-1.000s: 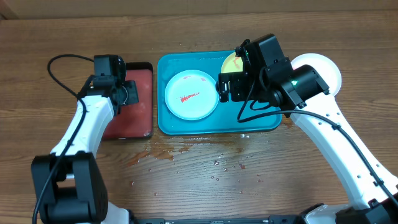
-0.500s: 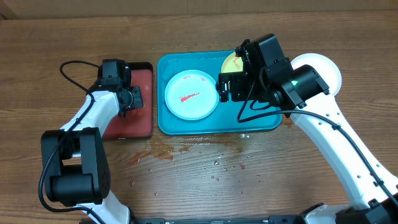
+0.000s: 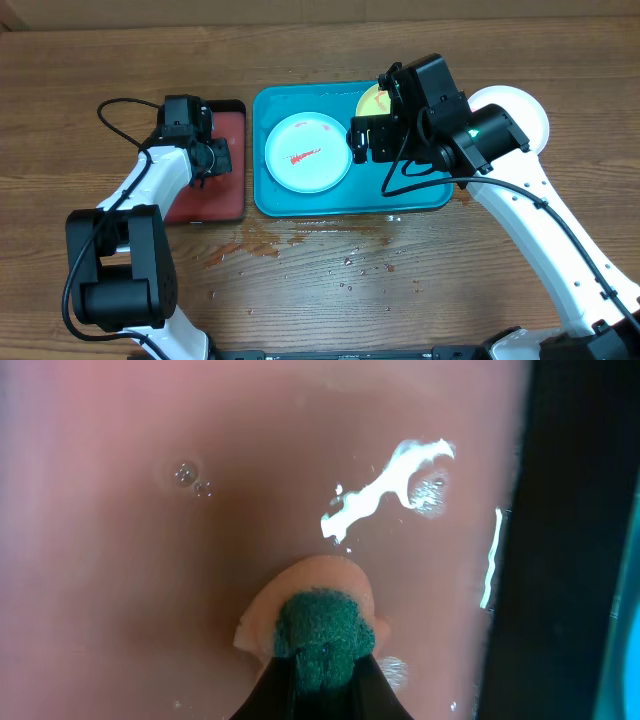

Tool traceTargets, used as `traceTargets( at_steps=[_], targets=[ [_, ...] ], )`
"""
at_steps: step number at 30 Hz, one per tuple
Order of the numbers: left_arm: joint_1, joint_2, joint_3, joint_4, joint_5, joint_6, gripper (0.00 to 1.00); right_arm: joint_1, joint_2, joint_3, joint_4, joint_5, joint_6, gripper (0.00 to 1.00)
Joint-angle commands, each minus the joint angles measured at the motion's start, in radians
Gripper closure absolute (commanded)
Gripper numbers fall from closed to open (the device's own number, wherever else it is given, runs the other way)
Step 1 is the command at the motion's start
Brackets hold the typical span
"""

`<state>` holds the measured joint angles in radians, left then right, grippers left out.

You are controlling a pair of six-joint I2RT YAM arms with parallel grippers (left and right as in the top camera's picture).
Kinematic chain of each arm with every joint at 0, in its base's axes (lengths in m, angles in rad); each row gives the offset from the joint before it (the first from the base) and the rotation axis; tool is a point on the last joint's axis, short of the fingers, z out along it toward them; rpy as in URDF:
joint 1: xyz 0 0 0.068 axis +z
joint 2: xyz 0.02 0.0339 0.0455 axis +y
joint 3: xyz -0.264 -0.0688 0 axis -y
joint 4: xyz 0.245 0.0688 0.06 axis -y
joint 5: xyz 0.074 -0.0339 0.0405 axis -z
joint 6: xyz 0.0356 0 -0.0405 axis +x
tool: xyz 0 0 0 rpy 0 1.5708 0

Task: Clean dirty plates on tray and stack at the side
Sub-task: 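Grasp the green sponge in the black tray with the left gripper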

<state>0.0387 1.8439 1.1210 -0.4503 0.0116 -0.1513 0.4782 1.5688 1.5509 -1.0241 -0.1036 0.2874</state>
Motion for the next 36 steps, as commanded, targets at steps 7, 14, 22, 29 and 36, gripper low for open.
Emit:
traceTargets(
  at_steps=[7, 14, 22, 29, 36],
  targets=[
    [-0.011, -0.297, 0.010, -0.002, 0.088, -0.011, 0.96, -0.003, 0.060, -0.068, 0.051, 0.012, 0.007, 0.01],
    [-0.113, -0.382, 0.010, 0.003, 0.136, -0.063, 0.96, 0.007, 0.204, -0.077, 0.120, 0.013, 0.057, 0.08],
    [-0.246, -0.302, 0.010, 0.038, 0.136, -0.111, 0.96, 0.007, 0.377, -0.077, 0.203, -0.032, 0.132, 0.23],
    [-0.309, -0.188, 0.010, 0.058, 0.136, -0.121, 0.96, 0.007, 0.465, -0.077, 0.286, -0.055, 0.153, 0.35],
    [-0.357, -0.086, 0.010, 0.117, 0.146, -0.165, 0.96, 0.007, 0.506, -0.077, 0.351, -0.055, 0.164, 0.44]
  ],
)
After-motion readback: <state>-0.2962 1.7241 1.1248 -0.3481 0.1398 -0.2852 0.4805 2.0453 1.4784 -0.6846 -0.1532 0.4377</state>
